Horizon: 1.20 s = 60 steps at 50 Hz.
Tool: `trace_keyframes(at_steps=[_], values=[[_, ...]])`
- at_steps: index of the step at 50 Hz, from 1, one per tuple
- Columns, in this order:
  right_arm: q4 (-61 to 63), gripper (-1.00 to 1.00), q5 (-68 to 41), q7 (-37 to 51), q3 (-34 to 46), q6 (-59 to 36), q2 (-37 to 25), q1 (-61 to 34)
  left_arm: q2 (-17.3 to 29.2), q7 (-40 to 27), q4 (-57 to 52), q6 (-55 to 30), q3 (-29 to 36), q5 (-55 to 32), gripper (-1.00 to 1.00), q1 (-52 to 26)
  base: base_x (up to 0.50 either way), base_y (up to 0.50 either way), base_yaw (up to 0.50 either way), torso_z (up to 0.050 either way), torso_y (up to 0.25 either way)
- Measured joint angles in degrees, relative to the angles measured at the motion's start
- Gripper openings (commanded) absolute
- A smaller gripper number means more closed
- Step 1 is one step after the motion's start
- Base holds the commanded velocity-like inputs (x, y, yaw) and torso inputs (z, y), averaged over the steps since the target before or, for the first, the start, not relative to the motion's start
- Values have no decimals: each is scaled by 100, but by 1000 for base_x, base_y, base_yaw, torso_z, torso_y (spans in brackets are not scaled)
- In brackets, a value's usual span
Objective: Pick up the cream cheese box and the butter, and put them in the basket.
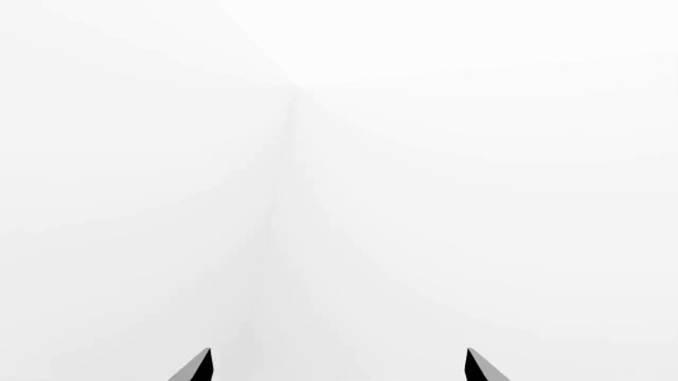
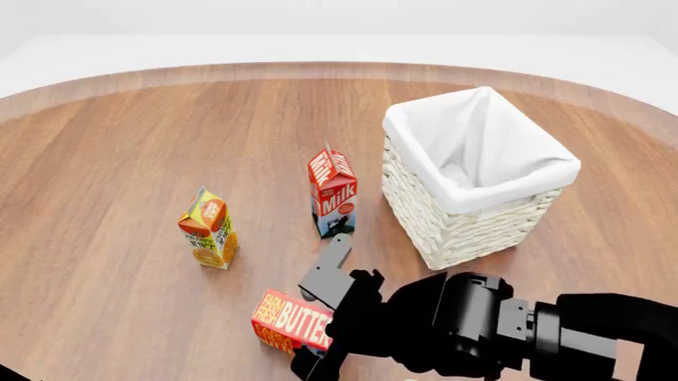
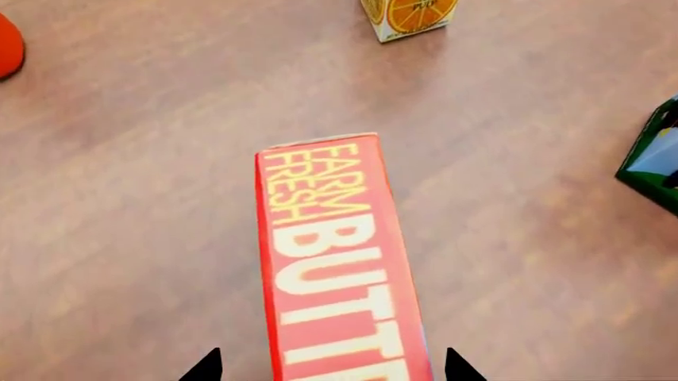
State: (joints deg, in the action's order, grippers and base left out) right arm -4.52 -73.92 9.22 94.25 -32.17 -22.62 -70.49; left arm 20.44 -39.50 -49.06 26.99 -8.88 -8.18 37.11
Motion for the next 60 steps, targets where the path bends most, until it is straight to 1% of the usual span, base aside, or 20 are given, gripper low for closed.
trace_keyframes(at_steps=[26, 47, 48, 60], values=[[-142, 100, 146, -15, 18, 12, 69, 87, -17, -13, -40, -14, 16, 29, 100, 24, 0, 0, 0, 0, 0], [-267, 100, 352, -40, 34, 51, 116, 111, -33, -57, -231, -207, 53, 87, 100, 16, 0, 0, 0, 0, 0], [-268, -100, 360, -39, 35, 53, 117, 113, -32, -59, -235, -212, 53, 86, 100, 16, 0, 0, 0, 0, 0], [-292, -100, 418, 76, 66, 75, 115, 103, -23, -66, -245, -218, 43, 80, 100, 19, 0, 0, 1, 0, -2]])
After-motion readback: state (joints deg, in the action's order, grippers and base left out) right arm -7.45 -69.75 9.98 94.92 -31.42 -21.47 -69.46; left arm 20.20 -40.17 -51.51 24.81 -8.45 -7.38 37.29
